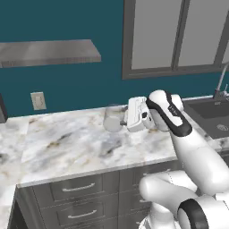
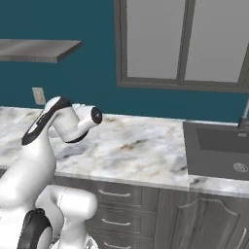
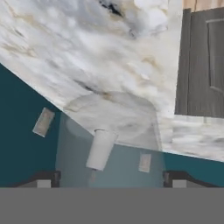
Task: Move the glass cup from next to the sink to the open cabinet. Then, move the bowl with the lime to the fridge to clear the area for faucet cleaning.
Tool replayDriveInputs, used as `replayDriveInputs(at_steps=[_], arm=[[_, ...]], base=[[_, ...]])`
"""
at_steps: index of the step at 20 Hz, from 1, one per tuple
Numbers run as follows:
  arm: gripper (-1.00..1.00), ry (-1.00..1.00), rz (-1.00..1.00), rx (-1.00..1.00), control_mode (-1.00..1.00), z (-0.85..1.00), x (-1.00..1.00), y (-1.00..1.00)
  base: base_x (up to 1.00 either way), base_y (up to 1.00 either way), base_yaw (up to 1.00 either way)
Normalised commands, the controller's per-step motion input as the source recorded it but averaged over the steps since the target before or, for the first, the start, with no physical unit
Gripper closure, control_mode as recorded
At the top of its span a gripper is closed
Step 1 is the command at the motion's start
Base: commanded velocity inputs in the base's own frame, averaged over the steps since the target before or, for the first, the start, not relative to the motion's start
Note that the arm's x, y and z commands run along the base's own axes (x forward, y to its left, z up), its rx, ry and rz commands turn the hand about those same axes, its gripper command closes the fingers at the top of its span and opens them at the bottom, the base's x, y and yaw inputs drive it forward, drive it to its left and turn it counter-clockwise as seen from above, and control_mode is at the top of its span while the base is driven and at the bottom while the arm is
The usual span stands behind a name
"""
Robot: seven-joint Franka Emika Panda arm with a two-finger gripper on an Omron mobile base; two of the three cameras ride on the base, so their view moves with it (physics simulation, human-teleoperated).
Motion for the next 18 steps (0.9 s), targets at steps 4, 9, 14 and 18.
replayDriveInputs(at_steps=[4, 9, 14, 18], arm=[[1.00, 0.00, 0.00, 0.00, 1.00, 0.00, 0.00, 0.00], [1.00, 0.00, 0.00, 0.00, 1.00, 0.00, 0.00, 0.00], [1.00, 0.00, 0.00, 0.00, 1.00, 0.00, 0.00, 0.00], [1.00, 0.00, 0.00, 0.00, 1.00, 0.00, 0.00, 0.00]], base=[[-0.69, 0.16, 0.74], [-0.51, 0.40, 0.76], [-0.24, 0.81, 0.66], [0.09, 0.91, 0.51]])
